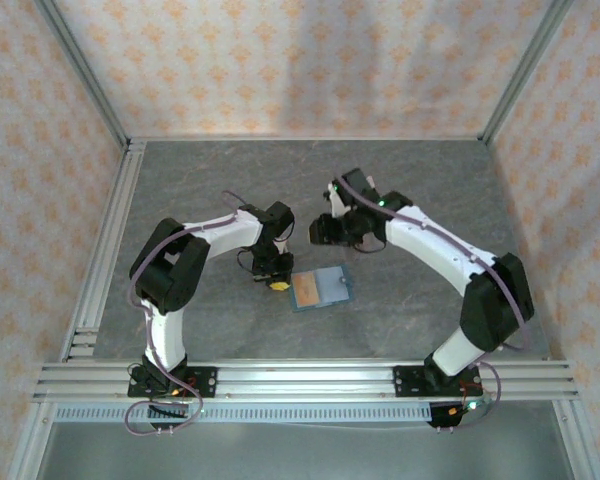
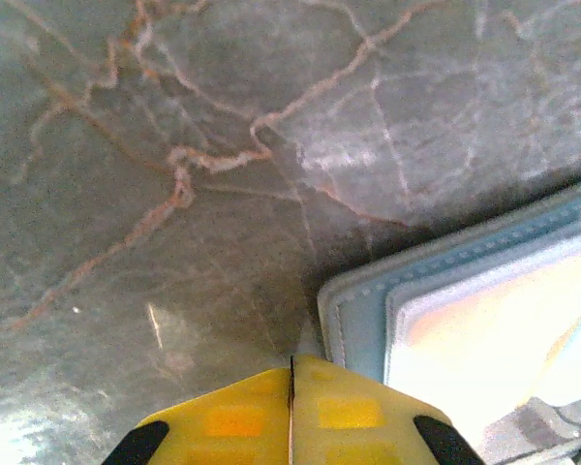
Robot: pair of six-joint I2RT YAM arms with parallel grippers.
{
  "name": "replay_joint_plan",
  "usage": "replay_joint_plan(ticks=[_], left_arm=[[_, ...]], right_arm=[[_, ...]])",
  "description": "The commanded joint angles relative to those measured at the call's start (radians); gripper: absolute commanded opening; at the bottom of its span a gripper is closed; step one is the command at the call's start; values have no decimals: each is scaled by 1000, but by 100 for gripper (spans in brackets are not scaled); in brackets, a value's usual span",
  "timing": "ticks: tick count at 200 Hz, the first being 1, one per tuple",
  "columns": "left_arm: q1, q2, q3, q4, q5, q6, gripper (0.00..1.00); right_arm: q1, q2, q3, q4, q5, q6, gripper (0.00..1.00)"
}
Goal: Put the credit cards into the card holder
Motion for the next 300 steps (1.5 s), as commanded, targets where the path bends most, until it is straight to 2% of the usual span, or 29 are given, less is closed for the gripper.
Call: replay_joint_plan(ticks=[1, 27, 41, 108, 164, 197, 234, 262, 300], left_arm=[[2, -79, -2, -31, 19, 11, 10], [1, -119, -1, -36, 22, 11, 17], [1, -136, -1, -43, 19, 11, 22], [2, -149, -4, -44, 10, 11, 37], [8, -145, 9, -58, 7, 11, 38], [9, -149, 6, -58, 5, 11, 38], [10, -154, -13, -49, 6, 11, 39], [10, -154, -22, -38, 10, 7, 39], [9, -147, -22, -37, 12, 5, 39]], right_arm=[[-27, 2, 96, -208, 218, -83, 43], [-73, 73, 193, -314, 369, -118, 42], [-79, 110, 242, -357, 401, -140, 42], [-61, 243, 259, -373, 307, -147, 44], [-50, 308, 250, -374, 357, -148, 35], [-43, 291, 234, -355, 370, -143, 37], [65, 193, 222, -316, 466, -126, 39], [116, 152, 147, -237, 362, -80, 35], [142, 193, 18, -141, 213, -53, 32]])
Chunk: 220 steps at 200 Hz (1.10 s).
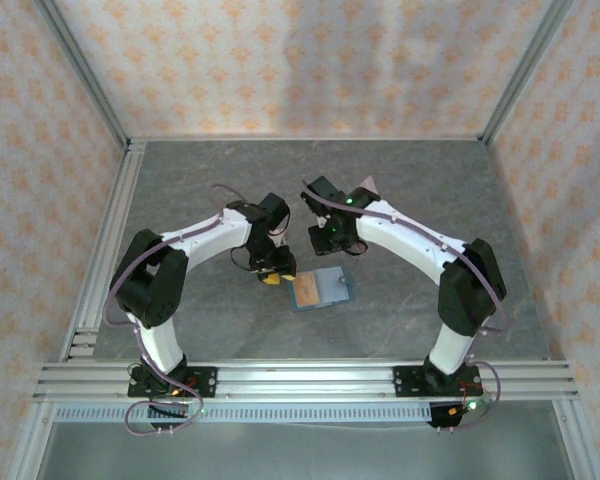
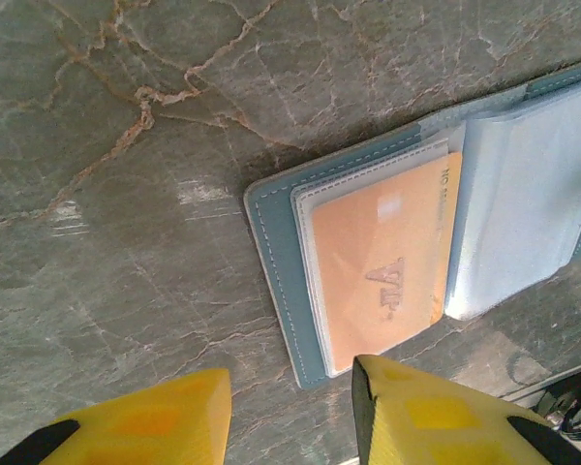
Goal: Put the credit cards into the card holder
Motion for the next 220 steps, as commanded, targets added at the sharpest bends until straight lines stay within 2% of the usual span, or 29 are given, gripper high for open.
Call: replay_joint_plan(ticks=[1, 72, 131, 161, 220], left_arm=[[7, -15, -8, -20, 4, 2, 39], [7, -10, -12, -18, 7, -3, 38], [8, -7, -14, -17, 7, -6, 38], [8, 4, -14, -12, 11, -6, 38], [-7, 67, -20, 24, 33, -18, 38]], right_arm=[[4, 37, -82, 71, -93, 34, 32], [4, 140, -153, 119, -51, 21, 36], [4, 165, -178, 124, 34, 22, 36], [5, 184, -205, 136, 29, 32, 35], [8, 143, -266, 200, -56, 84, 18]])
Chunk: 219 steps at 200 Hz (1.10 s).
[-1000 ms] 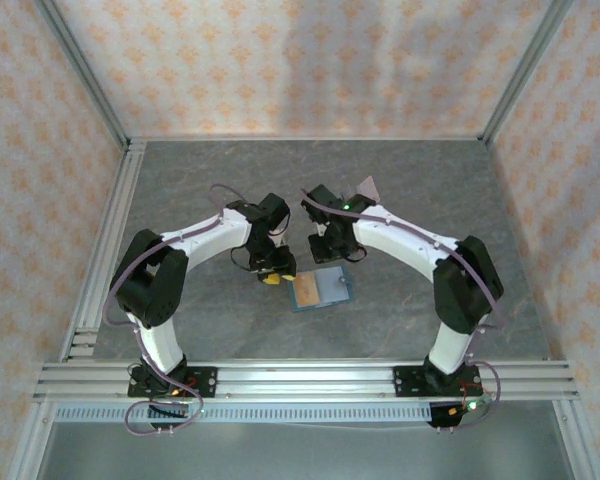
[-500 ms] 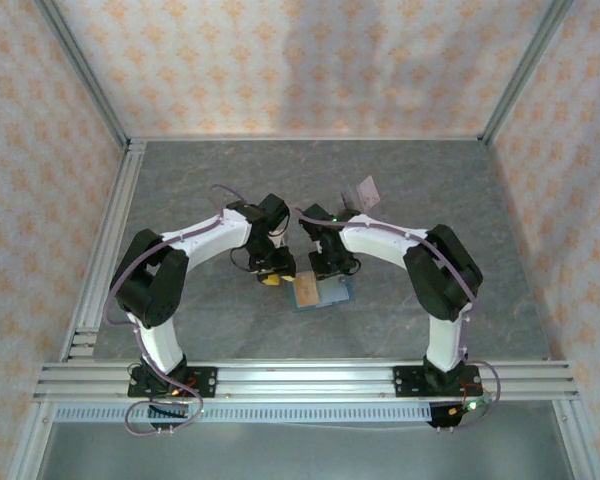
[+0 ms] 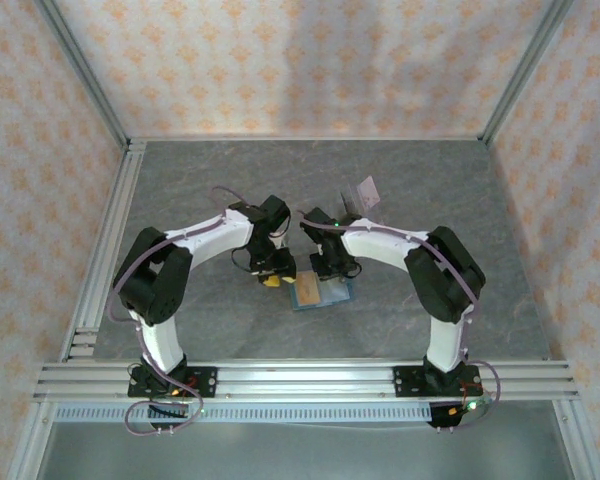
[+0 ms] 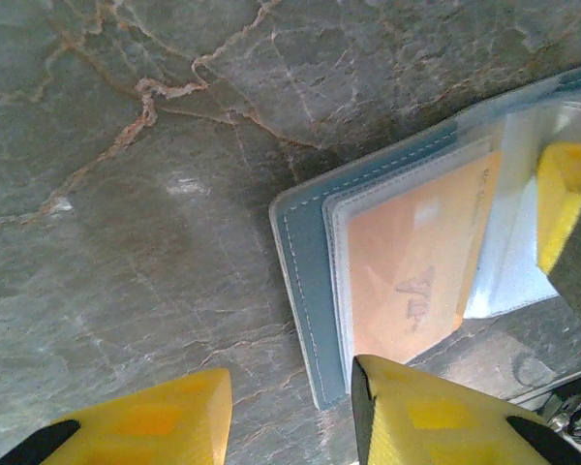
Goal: Put the credit cards into the card holder
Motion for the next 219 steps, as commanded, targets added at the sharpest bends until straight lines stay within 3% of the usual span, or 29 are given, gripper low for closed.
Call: replay_joint_plan(ticks=[1, 43, 151, 219], left_arm=[[-8, 36, -12, 15, 21, -14, 38], [-31, 101, -6, 29, 24, -14, 37], [-43, 120, -55, 62, -12, -35, 35], [-38, 84, -52, 60, 5, -47, 35]], right_arm=[[4, 13, -50, 8, -18, 27, 17], [4, -17, -9, -20, -51, 26, 0], [4, -11, 116, -84, -218, 67, 0], [-5, 35, 82, 50, -374, 234, 24]])
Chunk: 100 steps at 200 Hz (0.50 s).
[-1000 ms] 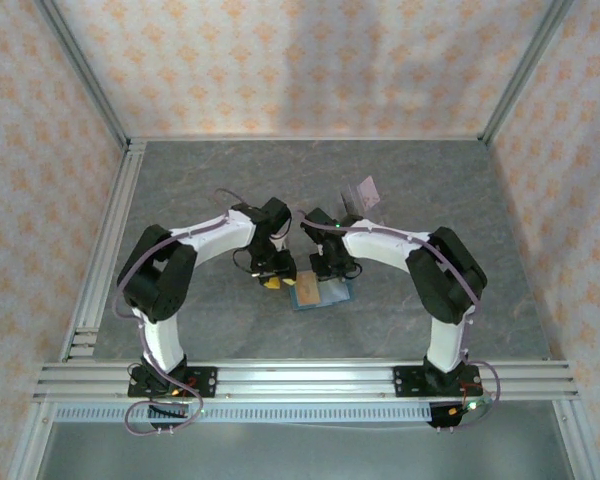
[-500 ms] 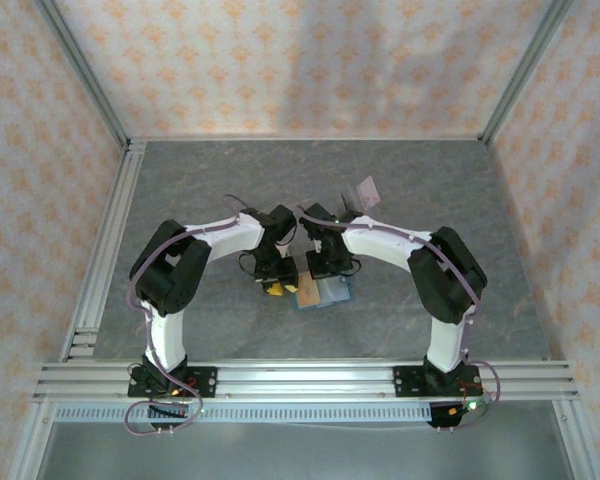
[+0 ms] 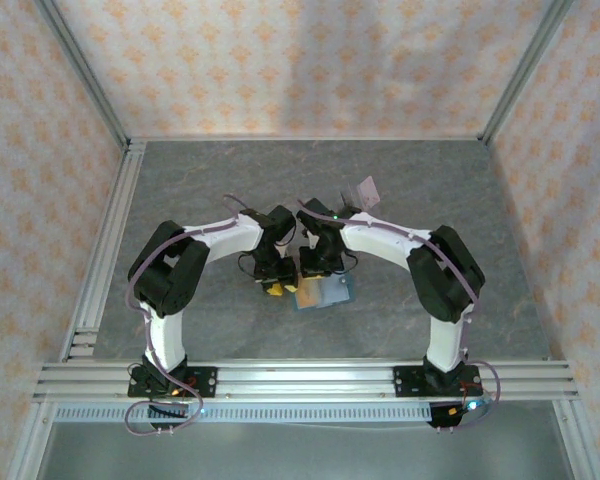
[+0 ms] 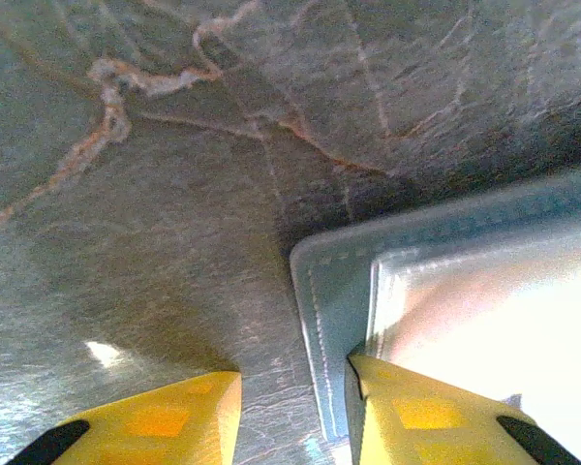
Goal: Put the credit cards into the card holder
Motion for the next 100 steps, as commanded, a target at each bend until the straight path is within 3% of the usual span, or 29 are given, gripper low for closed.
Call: replay_joint_plan(ticks=[1, 50, 100], left_arm=[[-10, -3, -33, 19, -2, -20, 35], [15, -72, -50, 19, 12, -27, 36], [55, -147, -84, -1, 18, -21, 37]], right_arm=[[-5, 25, -6, 57, -75, 80, 24], [-7, 17, -40, 157, -120, 161, 33], [-5, 12, -10, 229, -174, 226, 35]])
